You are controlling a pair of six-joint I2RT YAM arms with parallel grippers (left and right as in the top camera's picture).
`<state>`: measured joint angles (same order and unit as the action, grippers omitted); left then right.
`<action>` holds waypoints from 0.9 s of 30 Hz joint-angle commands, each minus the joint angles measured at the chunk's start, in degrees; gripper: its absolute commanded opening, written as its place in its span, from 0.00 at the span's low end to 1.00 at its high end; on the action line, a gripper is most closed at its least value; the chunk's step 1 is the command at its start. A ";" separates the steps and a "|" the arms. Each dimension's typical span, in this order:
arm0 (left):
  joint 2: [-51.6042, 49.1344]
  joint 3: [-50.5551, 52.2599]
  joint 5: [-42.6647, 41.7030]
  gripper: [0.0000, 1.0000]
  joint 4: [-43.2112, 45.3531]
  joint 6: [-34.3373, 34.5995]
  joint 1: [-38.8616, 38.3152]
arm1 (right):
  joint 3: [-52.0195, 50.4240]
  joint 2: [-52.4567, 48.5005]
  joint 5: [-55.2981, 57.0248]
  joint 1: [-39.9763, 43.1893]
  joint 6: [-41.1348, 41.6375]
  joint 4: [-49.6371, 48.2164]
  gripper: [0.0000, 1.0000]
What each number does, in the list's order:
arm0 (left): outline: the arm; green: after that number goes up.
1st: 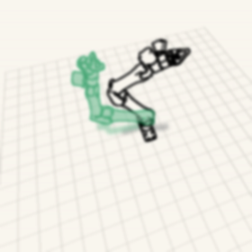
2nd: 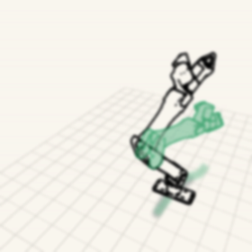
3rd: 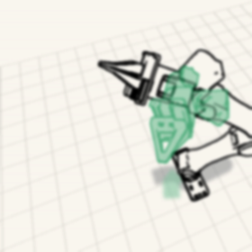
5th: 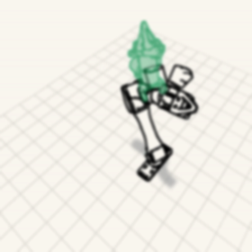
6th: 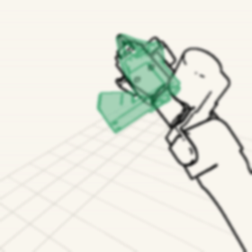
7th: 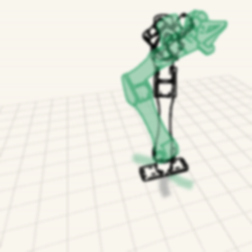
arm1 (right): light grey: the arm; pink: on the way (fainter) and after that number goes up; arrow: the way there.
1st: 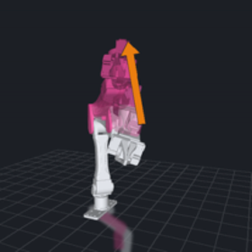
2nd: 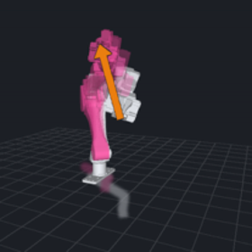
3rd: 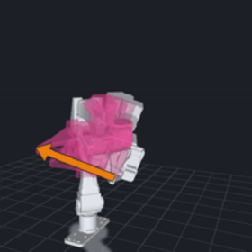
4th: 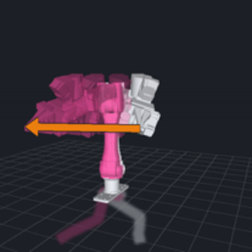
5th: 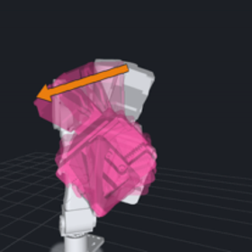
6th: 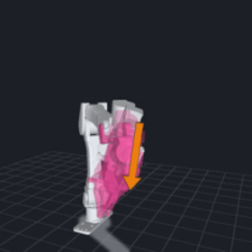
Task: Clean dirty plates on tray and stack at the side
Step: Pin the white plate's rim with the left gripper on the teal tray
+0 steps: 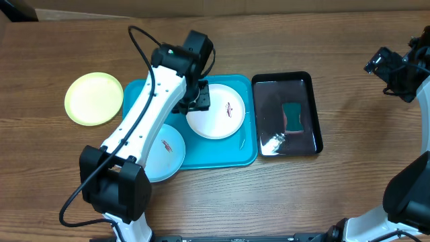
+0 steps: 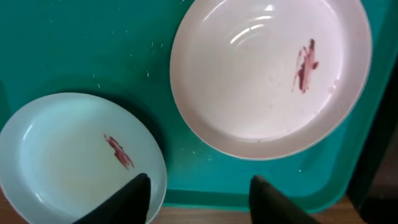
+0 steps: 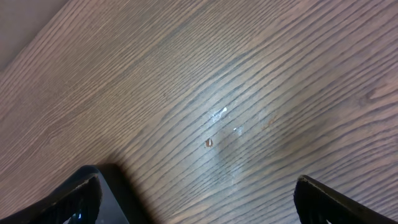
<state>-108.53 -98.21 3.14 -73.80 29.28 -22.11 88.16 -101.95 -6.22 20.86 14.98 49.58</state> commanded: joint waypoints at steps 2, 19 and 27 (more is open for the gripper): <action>0.44 8.17 0.61 0.55 5.60 2.01 0.79 | 0.70 0.09 -0.33 0.00 0.24 -0.24 1.00; 0.42 26.16 -6.14 0.36 28.94 2.45 7.69 | 0.70 0.09 -0.33 0.00 0.24 -0.22 1.00; 0.22 26.77 -5.99 0.29 31.32 2.47 7.30 | 0.70 0.09 -0.31 0.00 0.24 -0.22 1.00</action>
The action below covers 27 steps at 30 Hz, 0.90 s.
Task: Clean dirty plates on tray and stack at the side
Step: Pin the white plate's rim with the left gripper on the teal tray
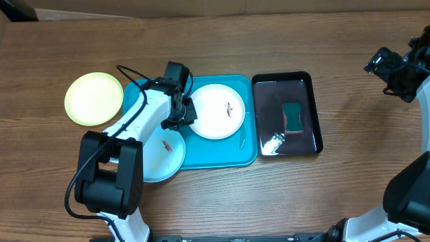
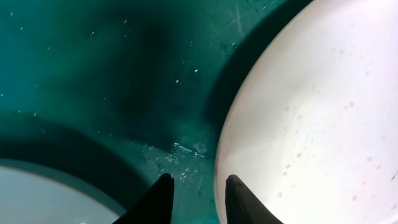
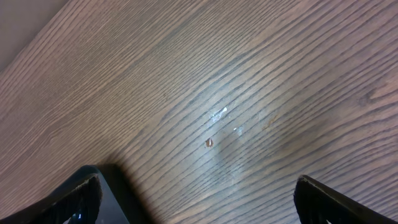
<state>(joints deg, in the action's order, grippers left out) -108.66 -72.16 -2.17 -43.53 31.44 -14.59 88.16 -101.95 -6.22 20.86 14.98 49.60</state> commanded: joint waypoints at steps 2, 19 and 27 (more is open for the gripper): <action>0.35 1.03 -0.68 0.29 1.84 0.31 -0.22 | 0.70 0.09 -0.33 0.00 0.24 -0.24 1.00; 0.42 4.13 -0.90 0.05 5.20 -0.72 0.33 | 0.70 0.09 -0.33 0.00 0.24 -0.24 1.00; 0.42 4.15 -0.70 0.12 3.98 -3.63 0.33 | 0.70 0.09 -0.33 0.00 0.24 -0.26 1.00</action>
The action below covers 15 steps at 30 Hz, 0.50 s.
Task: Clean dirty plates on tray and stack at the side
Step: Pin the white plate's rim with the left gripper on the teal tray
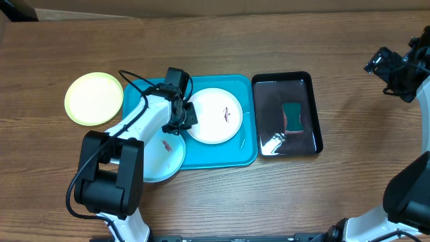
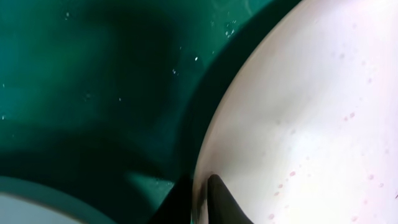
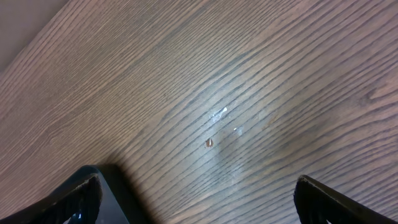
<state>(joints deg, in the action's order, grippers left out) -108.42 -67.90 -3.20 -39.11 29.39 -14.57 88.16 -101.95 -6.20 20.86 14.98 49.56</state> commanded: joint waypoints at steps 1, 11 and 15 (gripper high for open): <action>0.15 -0.11 0.44 0.12 -1.03 -0.50 0.28 | 0.70 0.09 -0.35 0.00 0.24 -0.22 1.00; 0.15 -0.09 0.02 0.17 -2.34 -0.72 0.31 | 0.70 0.09 -0.37 0.00 0.26 -0.57 1.00; 0.63 -0.11 -0.85 0.18 -2.12 -1.11 0.31 | 0.70 0.09 -2.64 0.00 0.31 -0.83 1.00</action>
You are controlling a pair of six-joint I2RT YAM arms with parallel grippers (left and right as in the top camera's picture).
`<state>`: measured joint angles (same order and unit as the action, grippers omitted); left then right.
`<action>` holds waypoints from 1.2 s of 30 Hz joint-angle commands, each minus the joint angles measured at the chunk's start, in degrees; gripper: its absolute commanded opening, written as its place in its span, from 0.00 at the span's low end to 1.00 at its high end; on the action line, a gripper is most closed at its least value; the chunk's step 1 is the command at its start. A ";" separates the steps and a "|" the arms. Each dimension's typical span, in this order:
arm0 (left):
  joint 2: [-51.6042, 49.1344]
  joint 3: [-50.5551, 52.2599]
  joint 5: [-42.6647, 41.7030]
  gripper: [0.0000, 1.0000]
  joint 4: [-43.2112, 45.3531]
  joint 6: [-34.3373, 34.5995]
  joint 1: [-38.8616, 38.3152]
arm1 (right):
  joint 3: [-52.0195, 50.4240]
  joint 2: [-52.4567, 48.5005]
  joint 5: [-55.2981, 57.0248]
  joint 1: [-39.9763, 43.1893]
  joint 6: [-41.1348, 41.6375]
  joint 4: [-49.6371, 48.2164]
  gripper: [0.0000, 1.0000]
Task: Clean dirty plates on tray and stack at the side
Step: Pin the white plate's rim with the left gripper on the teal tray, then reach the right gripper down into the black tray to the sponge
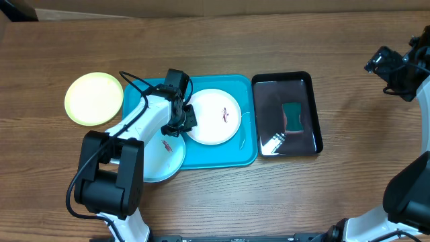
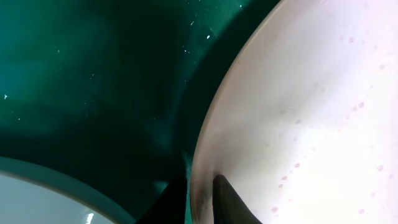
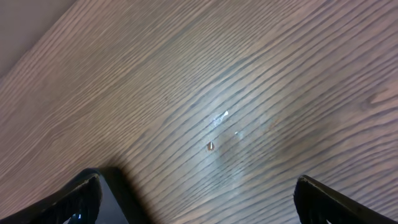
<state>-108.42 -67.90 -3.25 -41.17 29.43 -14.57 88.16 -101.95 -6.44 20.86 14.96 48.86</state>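
A white plate (image 1: 216,115) with a red smear lies on the teal tray (image 1: 235,153). My left gripper (image 1: 183,119) is shut on its left rim. In the left wrist view the rim (image 2: 200,168) is pinched between the two dark fingers (image 2: 229,200). A light blue plate (image 1: 161,153), also smeared red, rests half over the tray's front left edge and shows again at the corner (image 2: 31,190). A yellow-green plate (image 1: 94,99) sits on the table left of the tray. My right gripper (image 1: 396,70) hangs open at the far right, over bare wood (image 3: 217,124).
A black tray (image 1: 269,91) holding water and a green sponge (image 1: 292,115) stands right of the teal tray. The left arm's cable loops over the tray's left edge. Wooden table surrounds everything.
My left gripper stays shut on the white plate's left rim, and the wrist view has shifted only slightly. The right arm has not moved.
My left gripper was open, high above the teal tray with both dirty plates below. Then it was low at the white plate's left rim, fingers still apart. Then it was shut on that rim, and it holds it now. The right gripper stayed open throughout.
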 commanded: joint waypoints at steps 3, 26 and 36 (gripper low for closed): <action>2.03 -0.15 -0.83 0.22 0.57 -1.16 0.33 | 0.70 0.09 -11.47 0.00 0.31 4.04 1.00; 4.66 -0.04 -0.57 0.28 -0.22 -1.14 0.39 | 0.48 0.11 3.23 -23.74 -9.22 14.78 0.70; 4.66 0.52 0.90 0.22 -0.04 -1.09 0.39 | -8.37 0.04 4.48 -29.00 -9.20 7.63 0.70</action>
<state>-105.10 -67.83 -3.22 -41.17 28.53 -14.52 82.43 -101.95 -3.84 -8.10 6.02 58.33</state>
